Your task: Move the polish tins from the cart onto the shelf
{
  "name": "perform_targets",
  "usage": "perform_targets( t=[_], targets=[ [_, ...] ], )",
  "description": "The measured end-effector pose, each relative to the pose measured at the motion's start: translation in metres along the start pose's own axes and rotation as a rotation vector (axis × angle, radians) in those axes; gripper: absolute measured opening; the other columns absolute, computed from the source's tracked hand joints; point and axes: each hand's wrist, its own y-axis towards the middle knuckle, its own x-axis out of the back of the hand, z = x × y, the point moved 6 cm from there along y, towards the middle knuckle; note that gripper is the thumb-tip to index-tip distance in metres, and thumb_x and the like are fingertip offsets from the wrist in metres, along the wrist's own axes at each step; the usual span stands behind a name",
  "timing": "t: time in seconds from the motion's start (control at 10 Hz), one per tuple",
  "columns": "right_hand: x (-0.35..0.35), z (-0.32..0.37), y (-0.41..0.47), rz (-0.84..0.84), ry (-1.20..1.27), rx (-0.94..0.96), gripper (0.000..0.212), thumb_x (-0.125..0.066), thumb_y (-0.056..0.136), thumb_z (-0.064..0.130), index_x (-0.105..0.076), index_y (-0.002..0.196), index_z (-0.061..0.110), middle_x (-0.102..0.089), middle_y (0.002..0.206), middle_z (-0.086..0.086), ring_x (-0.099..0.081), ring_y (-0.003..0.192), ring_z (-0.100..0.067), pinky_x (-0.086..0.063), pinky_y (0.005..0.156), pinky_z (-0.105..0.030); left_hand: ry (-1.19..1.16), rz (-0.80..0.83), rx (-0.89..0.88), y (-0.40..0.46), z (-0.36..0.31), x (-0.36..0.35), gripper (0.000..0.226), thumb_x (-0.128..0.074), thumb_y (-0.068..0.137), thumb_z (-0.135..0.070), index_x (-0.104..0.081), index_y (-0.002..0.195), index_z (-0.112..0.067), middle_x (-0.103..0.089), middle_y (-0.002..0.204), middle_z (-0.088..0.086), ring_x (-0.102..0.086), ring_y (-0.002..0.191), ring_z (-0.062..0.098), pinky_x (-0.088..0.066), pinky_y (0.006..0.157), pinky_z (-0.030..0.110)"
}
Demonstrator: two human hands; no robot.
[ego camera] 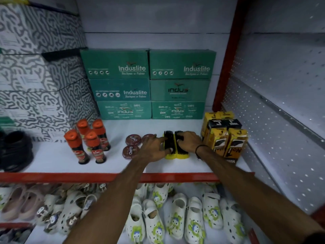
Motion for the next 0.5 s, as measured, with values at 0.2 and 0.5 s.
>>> perform_targets(
  t=[0.2, 0.5],
  targets=[
    [-0.006, -0.011, -0.008, -0.016, 0.114, -0.02, 0.041, -0.055, 0.088, 0.01, -0.067, 0.127, 0.017, -0.071, 0.125, -0.015, -0.065, 0.115, -0.034, -0.055, 0.099, -0.042, 0.008, -0.022, -0.017, -0.002, -0.012, 0.0, 0.06, -0.062, 0.089, -0.047, -0.051, 0.143, -0.025, -0.063, 0.135, 0.022, -0.041, 0.142, 0.04, -0.032, 0.117, 0.047],
    [0.001, -0.01, -0.003, -0.143, 0.039, -0.045, 0.038, -0.051, 0.092, 0.027, -0.064, 0.124, 0.01, -0.064, 0.13, -0.019, -0.059, 0.122, -0.039, -0.053, 0.098, -0.045, -0.087, -0.008, -0.005, -0.007, -0.006, 0.007, 0.063, -0.048, 0.09, -0.057, -0.045, 0.145, -0.026, -0.064, 0.132, 0.02, -0.058, 0.125, 0.037, -0.049, 0.102, 0.046]
  ],
)
